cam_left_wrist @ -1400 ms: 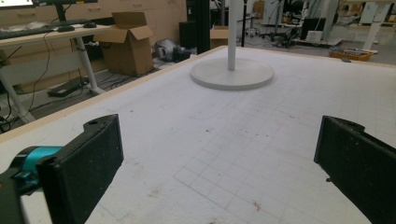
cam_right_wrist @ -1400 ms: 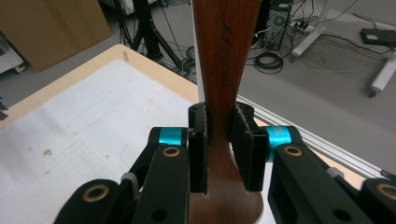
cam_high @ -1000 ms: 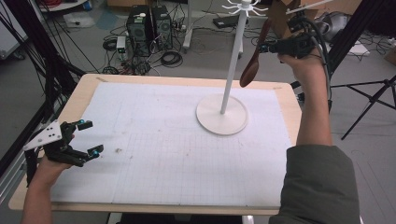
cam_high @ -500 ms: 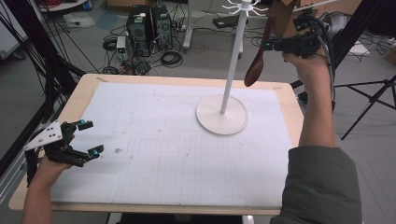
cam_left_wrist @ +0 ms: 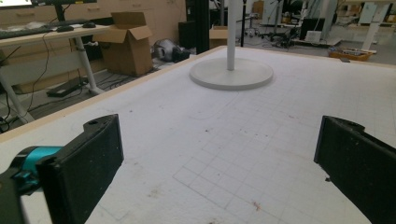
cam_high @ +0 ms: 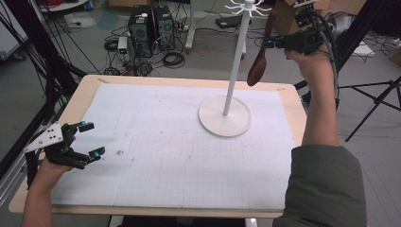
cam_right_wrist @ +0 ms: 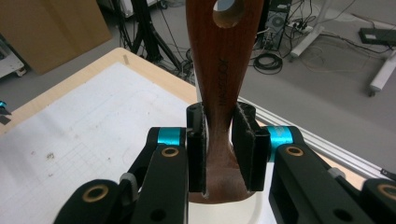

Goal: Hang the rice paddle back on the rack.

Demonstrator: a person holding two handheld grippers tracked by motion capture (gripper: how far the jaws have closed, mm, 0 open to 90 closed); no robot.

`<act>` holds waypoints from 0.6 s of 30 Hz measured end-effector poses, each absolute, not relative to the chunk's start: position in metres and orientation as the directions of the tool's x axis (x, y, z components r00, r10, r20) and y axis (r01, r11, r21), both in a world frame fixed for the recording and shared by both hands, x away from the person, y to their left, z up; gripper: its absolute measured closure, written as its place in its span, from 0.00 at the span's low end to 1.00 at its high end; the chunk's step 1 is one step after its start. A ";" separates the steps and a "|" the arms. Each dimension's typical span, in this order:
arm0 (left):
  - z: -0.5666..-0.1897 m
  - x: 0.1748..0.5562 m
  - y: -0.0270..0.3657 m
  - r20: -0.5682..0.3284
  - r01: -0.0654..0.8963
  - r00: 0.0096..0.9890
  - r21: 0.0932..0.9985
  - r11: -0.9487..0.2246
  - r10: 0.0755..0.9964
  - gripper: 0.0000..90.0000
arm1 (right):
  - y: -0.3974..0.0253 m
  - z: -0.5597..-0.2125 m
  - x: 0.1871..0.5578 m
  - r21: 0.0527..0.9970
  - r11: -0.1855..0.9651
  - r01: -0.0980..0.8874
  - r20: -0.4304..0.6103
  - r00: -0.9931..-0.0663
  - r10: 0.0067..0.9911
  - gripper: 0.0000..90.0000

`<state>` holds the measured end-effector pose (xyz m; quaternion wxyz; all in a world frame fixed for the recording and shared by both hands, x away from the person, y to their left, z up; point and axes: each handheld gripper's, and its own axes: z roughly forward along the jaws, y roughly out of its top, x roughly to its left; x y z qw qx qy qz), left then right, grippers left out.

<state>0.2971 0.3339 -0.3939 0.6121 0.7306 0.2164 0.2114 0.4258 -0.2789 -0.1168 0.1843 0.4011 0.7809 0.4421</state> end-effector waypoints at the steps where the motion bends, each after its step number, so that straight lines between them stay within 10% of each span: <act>1: -0.394 0.297 0.334 0.043 0.057 0.817 0.986 -0.155 0.575 0.02 | -0.279 -0.116 0.426 0.839 0.289 0.462 0.065 -0.612 0.788 0.85; 18: -0.394 0.297 0.335 0.044 0.056 0.817 0.986 -0.155 0.575 0.02 | -0.273 -0.112 0.432 0.833 0.292 0.471 0.063 -0.604 0.794 0.85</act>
